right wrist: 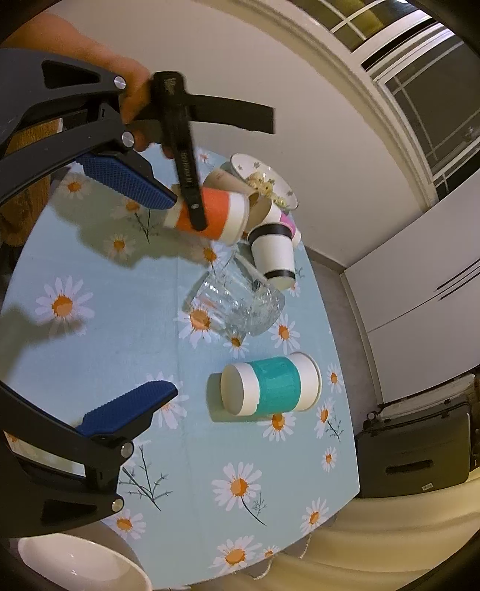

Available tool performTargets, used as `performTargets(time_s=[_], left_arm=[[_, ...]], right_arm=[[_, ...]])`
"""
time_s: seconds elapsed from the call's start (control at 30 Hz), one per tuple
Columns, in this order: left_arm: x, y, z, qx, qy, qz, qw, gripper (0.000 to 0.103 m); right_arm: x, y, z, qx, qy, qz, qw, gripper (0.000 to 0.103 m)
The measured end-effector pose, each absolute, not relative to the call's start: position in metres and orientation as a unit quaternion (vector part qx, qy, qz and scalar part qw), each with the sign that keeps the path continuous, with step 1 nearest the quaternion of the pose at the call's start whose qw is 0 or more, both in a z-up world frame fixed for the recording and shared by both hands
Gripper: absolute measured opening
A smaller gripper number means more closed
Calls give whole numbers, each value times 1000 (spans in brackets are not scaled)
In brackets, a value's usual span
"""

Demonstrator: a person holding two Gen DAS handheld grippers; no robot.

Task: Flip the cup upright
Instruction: 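Close the right gripper around the orange-banded cup and lift it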

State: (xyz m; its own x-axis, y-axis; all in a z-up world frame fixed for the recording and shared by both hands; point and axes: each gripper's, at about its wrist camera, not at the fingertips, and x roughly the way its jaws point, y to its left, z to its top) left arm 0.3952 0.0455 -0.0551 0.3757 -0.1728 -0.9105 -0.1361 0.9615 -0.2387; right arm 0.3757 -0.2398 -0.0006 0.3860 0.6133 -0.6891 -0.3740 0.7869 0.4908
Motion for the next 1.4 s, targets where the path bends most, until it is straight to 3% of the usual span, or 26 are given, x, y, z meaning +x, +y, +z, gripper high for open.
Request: performTargets(time_s=[0.9,0.97,1.0,1.03,1.4], left_arm=[[302,-29,-80,-101,575,-5,812,62],[303,-28,-83,-93,578,3,810,68],[304,-29,-84,-78,581,9,810,85],[305,-30,-85,-69,581,16,811,91],[298,-31,-75,-57,561,3,826,91]], right_arm=[[356,-248,-11,155,504,308,792,93],[356,-247,-12,154,505,306,792,93],[356,-247,-13,154,506,304,792,93],[357,-247,-14,154,508,303,791,93],[359,-243,-20,145,518,295,790,93]])
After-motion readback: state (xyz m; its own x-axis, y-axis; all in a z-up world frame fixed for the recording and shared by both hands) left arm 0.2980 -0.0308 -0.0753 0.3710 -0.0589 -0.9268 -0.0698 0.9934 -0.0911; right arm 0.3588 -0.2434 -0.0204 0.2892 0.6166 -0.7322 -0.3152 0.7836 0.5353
